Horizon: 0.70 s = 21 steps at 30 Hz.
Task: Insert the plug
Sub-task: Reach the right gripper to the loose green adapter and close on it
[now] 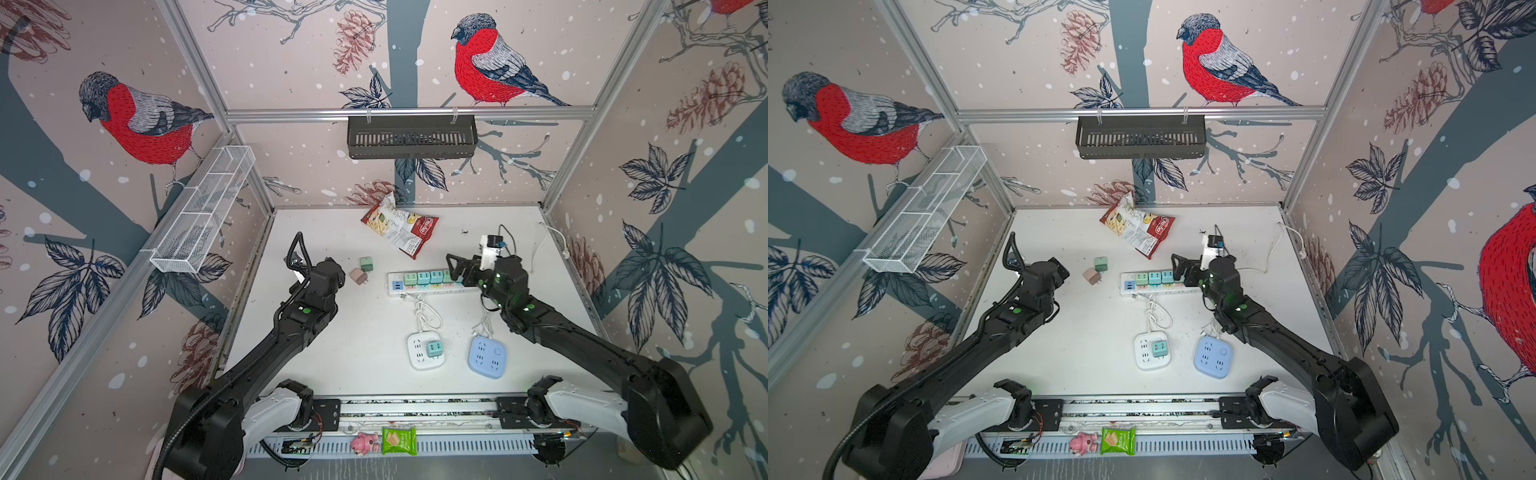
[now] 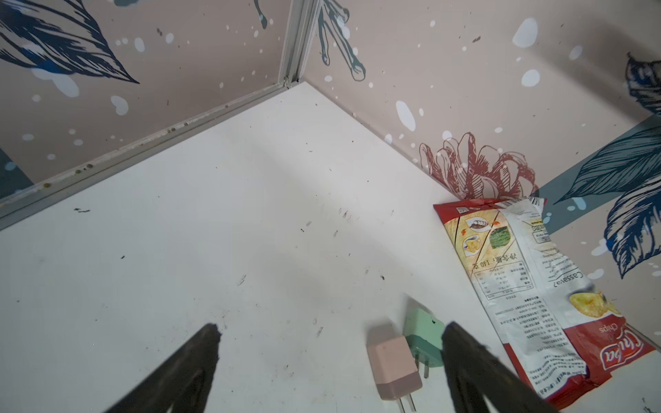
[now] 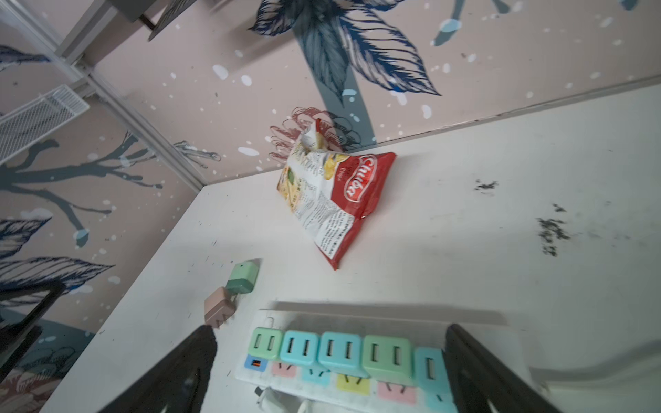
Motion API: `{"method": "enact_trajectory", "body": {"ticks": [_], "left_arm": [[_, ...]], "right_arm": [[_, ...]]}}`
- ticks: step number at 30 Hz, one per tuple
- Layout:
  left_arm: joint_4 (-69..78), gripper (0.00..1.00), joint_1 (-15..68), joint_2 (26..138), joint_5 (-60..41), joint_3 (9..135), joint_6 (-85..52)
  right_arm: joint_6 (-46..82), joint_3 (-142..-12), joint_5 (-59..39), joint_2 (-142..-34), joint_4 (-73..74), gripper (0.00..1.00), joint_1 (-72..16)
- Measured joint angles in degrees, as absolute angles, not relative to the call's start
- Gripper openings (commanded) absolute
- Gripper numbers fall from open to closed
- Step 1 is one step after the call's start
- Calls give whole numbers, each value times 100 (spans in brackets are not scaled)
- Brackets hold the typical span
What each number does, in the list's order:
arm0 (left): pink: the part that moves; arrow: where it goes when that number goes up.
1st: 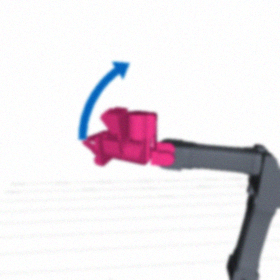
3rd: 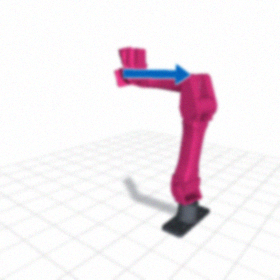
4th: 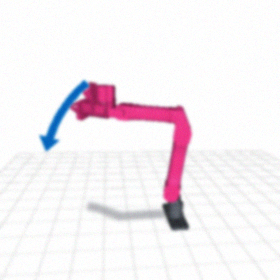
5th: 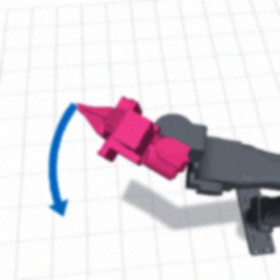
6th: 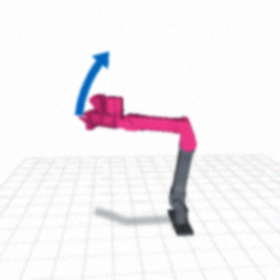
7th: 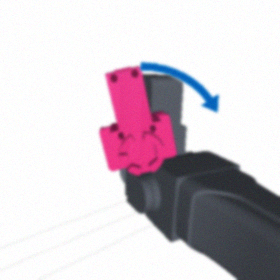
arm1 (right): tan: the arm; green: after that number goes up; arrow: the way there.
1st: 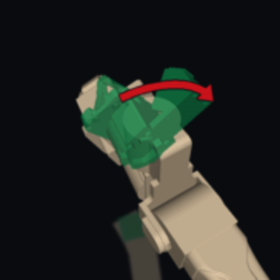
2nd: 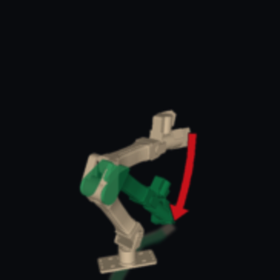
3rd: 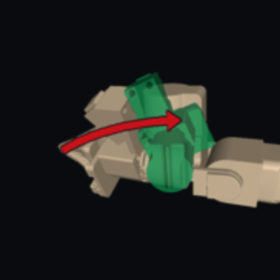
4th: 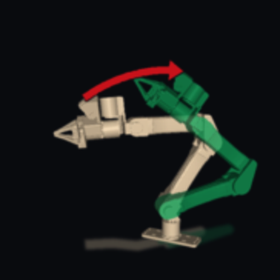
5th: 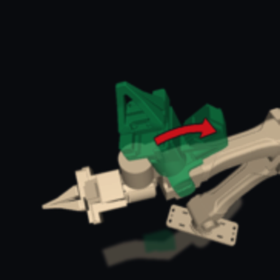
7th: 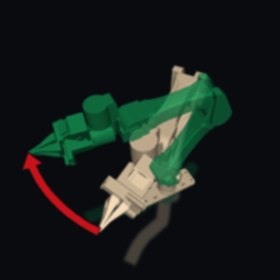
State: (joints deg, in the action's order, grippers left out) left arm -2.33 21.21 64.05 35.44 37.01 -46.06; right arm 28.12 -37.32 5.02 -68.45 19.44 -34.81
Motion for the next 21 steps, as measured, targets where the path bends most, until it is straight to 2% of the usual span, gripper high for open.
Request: {"method": "enact_trajectory", "body": {"ticks": [5,11,21], "left_arm": [[-388,96,1992,7061,2965,4134,-4606],[-502,96,1835,6908,2812,4032,-4689],[-668,96,880,5802,2836,3111,-5588]], "right_arm": [[2709,-4718,1411,-7909,1350,95,-4499],[2757,-6753,2220,-9749,405,88,-5343],[2880,-11126,3061,-13047,-1900,85,-5642]]}}
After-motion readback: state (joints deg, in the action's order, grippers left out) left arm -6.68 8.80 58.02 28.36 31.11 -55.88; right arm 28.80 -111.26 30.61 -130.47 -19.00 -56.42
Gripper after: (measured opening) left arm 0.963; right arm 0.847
